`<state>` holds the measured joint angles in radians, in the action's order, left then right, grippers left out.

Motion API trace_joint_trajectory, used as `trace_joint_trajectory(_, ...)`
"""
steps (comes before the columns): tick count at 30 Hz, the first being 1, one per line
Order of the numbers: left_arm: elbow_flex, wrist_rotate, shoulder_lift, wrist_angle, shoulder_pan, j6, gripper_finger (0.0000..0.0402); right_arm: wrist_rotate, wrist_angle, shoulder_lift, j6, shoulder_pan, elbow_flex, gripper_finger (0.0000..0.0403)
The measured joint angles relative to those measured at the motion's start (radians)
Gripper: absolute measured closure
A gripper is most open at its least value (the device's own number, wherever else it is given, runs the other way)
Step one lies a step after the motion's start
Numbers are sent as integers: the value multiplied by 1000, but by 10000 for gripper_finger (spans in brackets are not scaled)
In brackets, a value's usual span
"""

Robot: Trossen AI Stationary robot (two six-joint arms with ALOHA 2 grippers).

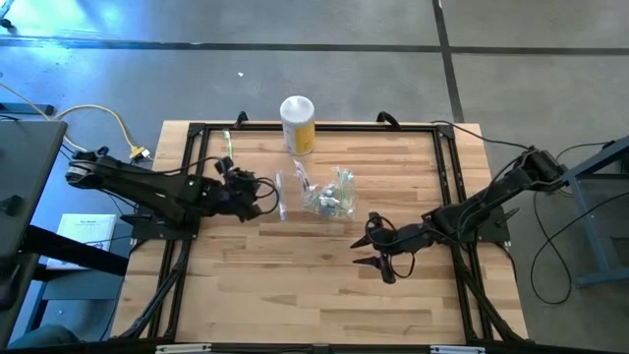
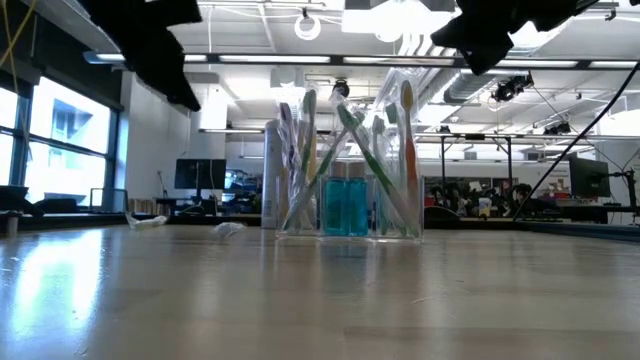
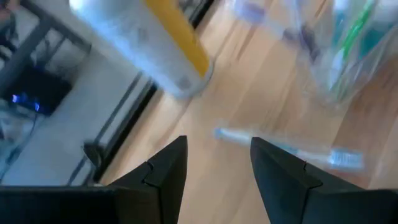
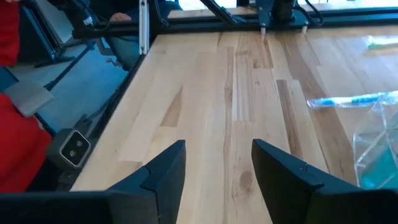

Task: Pick & Place toothbrushing station
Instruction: Put the green toothbrush into the right section of the transparent organizer

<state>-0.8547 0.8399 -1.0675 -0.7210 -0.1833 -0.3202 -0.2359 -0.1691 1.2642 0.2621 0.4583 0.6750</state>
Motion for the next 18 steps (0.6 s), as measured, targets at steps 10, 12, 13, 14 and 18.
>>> trace_joint_trajectory(10,21,-6,-16,-47,114,-154,232,-25,-54,36,-5,-10,-1,227)
trace_joint_trajectory(12,-5,-87,-16,-74,212,-179,232,-25,-59,36,-6,-10,-1,227)
trace_joint_trajectory(13,-18,-135,-16,-97,273,-183,232,-25,-60,36,-9,-10,-1,227)
trace_joint_trajectory(14,-27,-184,-16,-109,335,-183,232,-24,-60,36,-14,-10,-1,227)
trace_joint_trajectory(18,-29,-290,-16,-122,607,-186,232,-23,-66,36,-23,-10,-1,227)
